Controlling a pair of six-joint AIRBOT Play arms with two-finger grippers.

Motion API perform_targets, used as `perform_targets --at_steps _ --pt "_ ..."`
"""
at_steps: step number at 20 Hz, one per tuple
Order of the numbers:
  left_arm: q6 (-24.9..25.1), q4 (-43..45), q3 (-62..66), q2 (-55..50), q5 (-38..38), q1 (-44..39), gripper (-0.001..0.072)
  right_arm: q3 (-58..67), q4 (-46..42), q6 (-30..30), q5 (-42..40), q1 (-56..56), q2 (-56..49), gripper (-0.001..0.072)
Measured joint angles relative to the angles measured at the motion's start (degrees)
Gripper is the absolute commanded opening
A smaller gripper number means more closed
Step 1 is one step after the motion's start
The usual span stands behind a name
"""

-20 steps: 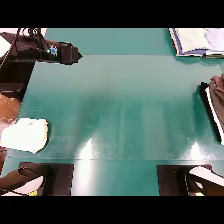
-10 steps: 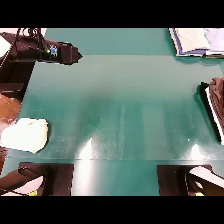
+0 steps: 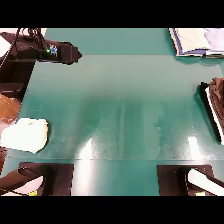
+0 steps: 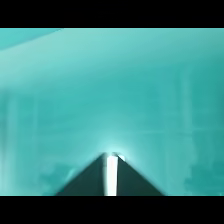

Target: Fold the shirts.

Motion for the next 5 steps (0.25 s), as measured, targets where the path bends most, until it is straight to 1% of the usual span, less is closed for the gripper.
perform_targets --at_steps 2,5 --pt "0.0 0.0 0.0 0.0 0.0 0.0 0.0028 0.3 0.4 -0.2 -1.3 7.3 0.0 0.0018" --pt "0.0 0.0 0.0 0.0 0.0 0.0 0.0027 0.4 0.6 -0.3 -2.8 14.6 0.0 0.0018"
